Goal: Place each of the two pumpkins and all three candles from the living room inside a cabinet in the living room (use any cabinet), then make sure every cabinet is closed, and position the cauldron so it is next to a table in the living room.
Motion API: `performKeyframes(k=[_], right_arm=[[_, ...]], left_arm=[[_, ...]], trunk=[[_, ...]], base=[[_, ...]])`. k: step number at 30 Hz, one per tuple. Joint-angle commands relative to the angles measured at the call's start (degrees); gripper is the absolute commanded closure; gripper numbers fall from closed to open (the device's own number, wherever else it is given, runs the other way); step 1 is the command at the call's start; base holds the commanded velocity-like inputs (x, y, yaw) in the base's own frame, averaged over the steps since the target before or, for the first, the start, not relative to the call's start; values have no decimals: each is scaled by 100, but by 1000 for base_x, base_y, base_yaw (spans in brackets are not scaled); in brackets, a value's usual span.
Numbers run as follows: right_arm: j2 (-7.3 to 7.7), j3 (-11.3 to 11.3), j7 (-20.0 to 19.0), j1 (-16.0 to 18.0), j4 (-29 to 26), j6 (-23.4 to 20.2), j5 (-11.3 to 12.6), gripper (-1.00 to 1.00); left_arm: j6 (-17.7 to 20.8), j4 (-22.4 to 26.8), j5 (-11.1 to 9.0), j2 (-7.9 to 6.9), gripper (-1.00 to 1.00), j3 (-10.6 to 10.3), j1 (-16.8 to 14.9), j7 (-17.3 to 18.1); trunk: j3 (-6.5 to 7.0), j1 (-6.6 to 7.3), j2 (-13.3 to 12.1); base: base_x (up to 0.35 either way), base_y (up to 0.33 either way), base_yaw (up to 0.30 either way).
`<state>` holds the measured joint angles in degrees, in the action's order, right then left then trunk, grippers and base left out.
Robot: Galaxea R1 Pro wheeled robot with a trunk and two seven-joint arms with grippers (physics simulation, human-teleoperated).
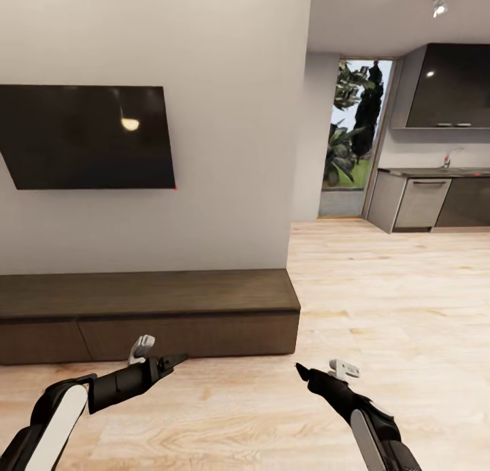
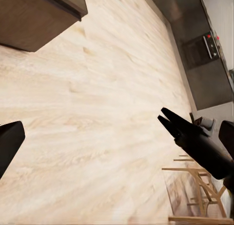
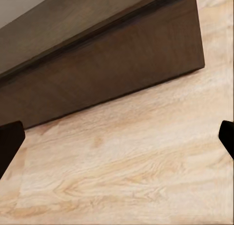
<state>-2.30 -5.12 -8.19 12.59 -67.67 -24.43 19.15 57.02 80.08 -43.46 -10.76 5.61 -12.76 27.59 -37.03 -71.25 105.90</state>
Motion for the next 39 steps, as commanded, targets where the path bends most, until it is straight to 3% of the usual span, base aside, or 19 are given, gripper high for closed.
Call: performKeyframes(k=[1,8,10,12,13,14,16,18,21,25,35,39], right_arm=[[-7,-22,142,23,22,14,50,-100],[-64,0,858,74,340,929,139,-100],[-80,-12,901,76,452,1023,417,-100],[-78,-17,904,77,537,1032,1326,-100],[-65,-7,895,77,559,1025,2004,-100],[-51,0,887,77,581,1023,2410,-100],[-30,4,866,77,629,1023,3014,-100],[-22,3,746,77,682,1025,3319,-100],[-17,3,443,77,802,1021,3488,-100],[-23,-4,220,77,919,1019,3547,-100],[-45,-40,-133,77,1088,1012,3578,-100],[-47,-42,-304,77,1236,1011,3779,-100]], left_arm=[[29,0,20,17,-100,-50,-4,34],[20,-1,22,55,-100,-201,-7,28],[20,-1,22,56,-100,-206,-7,30],[19,-1,22,58,-100,-209,-5,33],[19,-1,22,57,-100,-209,-5,37],[19,-1,22,57,-100,-209,-5,40],[19,-1,18,60,-100,-216,-6,43],[19,4,20,63,-100,-241,-3,51],[19,16,21,59,-100,-350,-2,78],[19,31,24,53,-100,-430,-2,271],[19,23,22,47,-100,-447,1,431],[19,25,22,48,-100,-443,1,432]], trunk=[[-24,-22,45],[-150,-176,325],[-186,-220,405],[-222,-264,486],[-240,-286,526],[-258,-307,566],[-294,-351,646],[-330,-395,726],[-383,-461,847],[-455,-549,1007],[-635,-769,1408],[-707,-857,1569]], base=[[0,0,0],[0,0,0],[0,0,0],[0,0,0],[0,0,0],[0,0,0],[0,0,0],[0,0,0],[0,0,0],[0,0,0],[0,0,0],[0,0,0]])
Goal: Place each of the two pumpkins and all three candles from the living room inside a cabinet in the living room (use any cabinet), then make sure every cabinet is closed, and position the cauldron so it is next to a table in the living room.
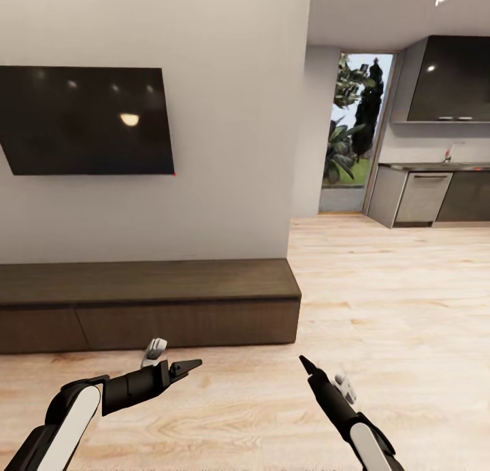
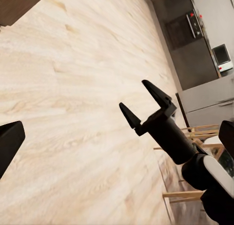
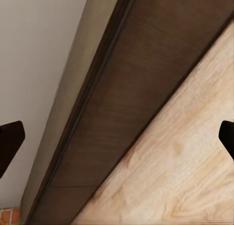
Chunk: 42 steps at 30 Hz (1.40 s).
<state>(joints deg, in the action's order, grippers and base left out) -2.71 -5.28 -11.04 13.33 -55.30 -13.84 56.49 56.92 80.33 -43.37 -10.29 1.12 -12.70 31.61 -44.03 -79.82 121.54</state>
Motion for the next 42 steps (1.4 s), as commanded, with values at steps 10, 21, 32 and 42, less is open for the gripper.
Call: performKeyframes(k=[10,21,32,42], right_arm=[[7,-33,-91,3,45,-49,427,-100],[7,-28,-119,3,46,-54,600,-100],[7,-27,-175,3,54,-58,821,-100],[18,-39,-643,4,453,-448,1511,-100]], left_arm=[[30,4,-25,5,-100,9,-4,38],[30,25,-49,1,-100,11,-4,38],[31,32,-49,1,-100,3,-4,38],[35,36,-49,2,-100,3,-4,46]], trunk=[[-186,-219,405],[-383,-461,846],[-581,-702,1287],[-760,-922,1689]], base=[[0,0,0],[0,0,0],[0,0,0],[0,0,0]])
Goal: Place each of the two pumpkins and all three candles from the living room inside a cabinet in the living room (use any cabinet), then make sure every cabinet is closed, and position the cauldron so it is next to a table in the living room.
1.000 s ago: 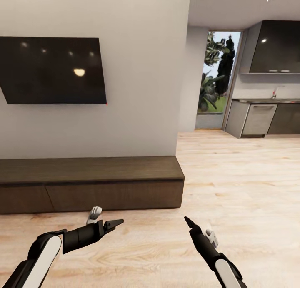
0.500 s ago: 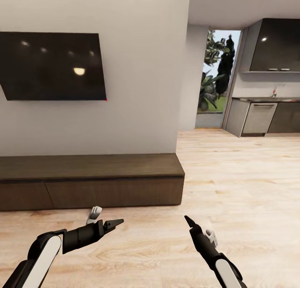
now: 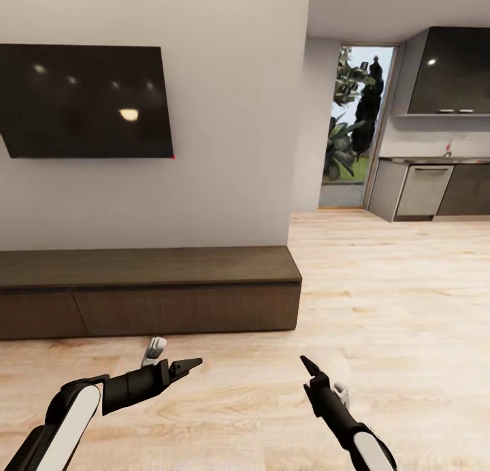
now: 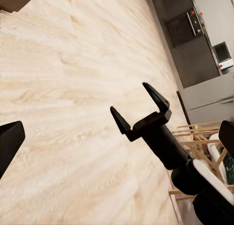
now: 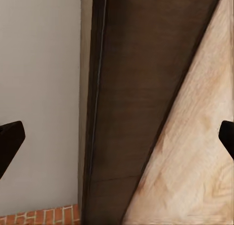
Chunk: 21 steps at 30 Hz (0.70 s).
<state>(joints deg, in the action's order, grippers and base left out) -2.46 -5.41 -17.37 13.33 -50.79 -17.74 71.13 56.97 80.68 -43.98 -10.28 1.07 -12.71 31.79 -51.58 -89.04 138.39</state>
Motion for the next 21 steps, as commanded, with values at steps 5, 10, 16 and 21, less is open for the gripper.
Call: performKeyframes(k=[5,10,16,21], right_arm=[[-9,-27,-135,3,154,-131,74,-100],[-9,-30,-151,3,181,-130,76,-100],[-30,-30,-152,3,184,-68,70,-100],[-41,-44,-159,3,184,-56,79,-100]], left_arm=[[33,7,8,8,-100,0,-4,29],[33,7,4,8,-100,-2,-4,29],[33,9,4,3,-100,5,-4,29],[33,9,4,2,-100,7,-4,29]], trunk=[[-96,-109,204],[-96,-109,204],[-96,-109,204],[-96,-109,204]], base=[[0,0,0],[0,0,0],[1,0,0],[183,0,0]])
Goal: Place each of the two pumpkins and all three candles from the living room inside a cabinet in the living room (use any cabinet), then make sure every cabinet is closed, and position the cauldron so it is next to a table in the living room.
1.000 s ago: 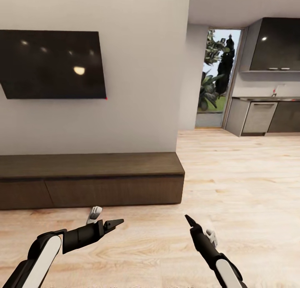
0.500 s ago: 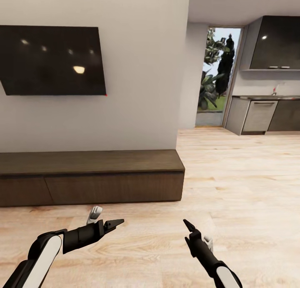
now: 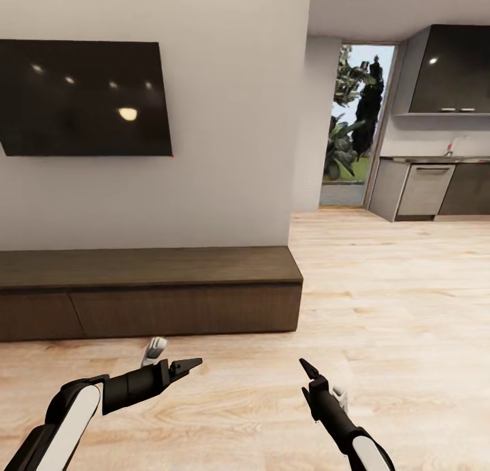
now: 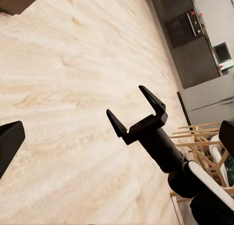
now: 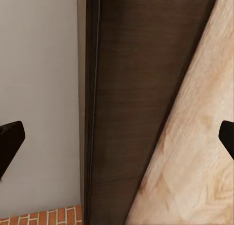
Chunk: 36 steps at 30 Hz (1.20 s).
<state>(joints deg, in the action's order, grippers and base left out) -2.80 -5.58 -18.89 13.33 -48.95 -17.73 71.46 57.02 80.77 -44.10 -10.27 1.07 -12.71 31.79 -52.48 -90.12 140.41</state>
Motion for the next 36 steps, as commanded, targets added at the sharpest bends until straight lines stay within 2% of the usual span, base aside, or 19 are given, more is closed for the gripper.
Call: performKeyframes(k=[1,6,16,18,23,25,26,29,33,36], right_arm=[[-9,-44,-5,3,0,-56,67,-100],[-3,-127,-5,3,0,-55,161,-100],[-2,-159,-2,3,4,-28,200,-100],[-2,-161,-3,3,7,-18,287,-100],[5,-160,-16,3,28,-18,692,-100],[10,-162,-22,3,32,-19,816,-100],[13,-162,-24,3,34,-19,885,-100],[18,-157,-26,3,30,-14,933,-100],[22,-147,4,3,27,-6,914,-100],[19,-146,35,3,27,216,911,-100]], left_arm=[[29,0,16,0,-100,7,-4,29],[29,-1,16,2,-100,7,-4,29],[29,-1,16,3,-100,6,-4,29],[29,-5,14,4,-100,1,-4,29],[29,-29,3,-1,-100,-84,-4,38],[30,-33,-75,-13,-100,-104,-4,146],[32,-41,-195,-31,-100,-125,-4,297],[36,-46,-393,-66,-100,-174,-4,541],[39,-49,-472,-67,-100,-211,-4,634],[43,-32,-484,-65,-100,-377,-4,643]], trunk=[[-6,-2,2],[-6,-2,2],[-6,-2,2],[-6,-2,2],[-6,-2,2],[-6,-2,2],[-6,-2,2],[-6,-2,2],[-6,-2,2],[-6,-2,2]], base=[[303,0,0],[326,0,0],[333,0,0],[312,0,0],[330,0,0],[337,0,0],[332,0,0],[178,0,0],[40,0,0],[6,0,0]])
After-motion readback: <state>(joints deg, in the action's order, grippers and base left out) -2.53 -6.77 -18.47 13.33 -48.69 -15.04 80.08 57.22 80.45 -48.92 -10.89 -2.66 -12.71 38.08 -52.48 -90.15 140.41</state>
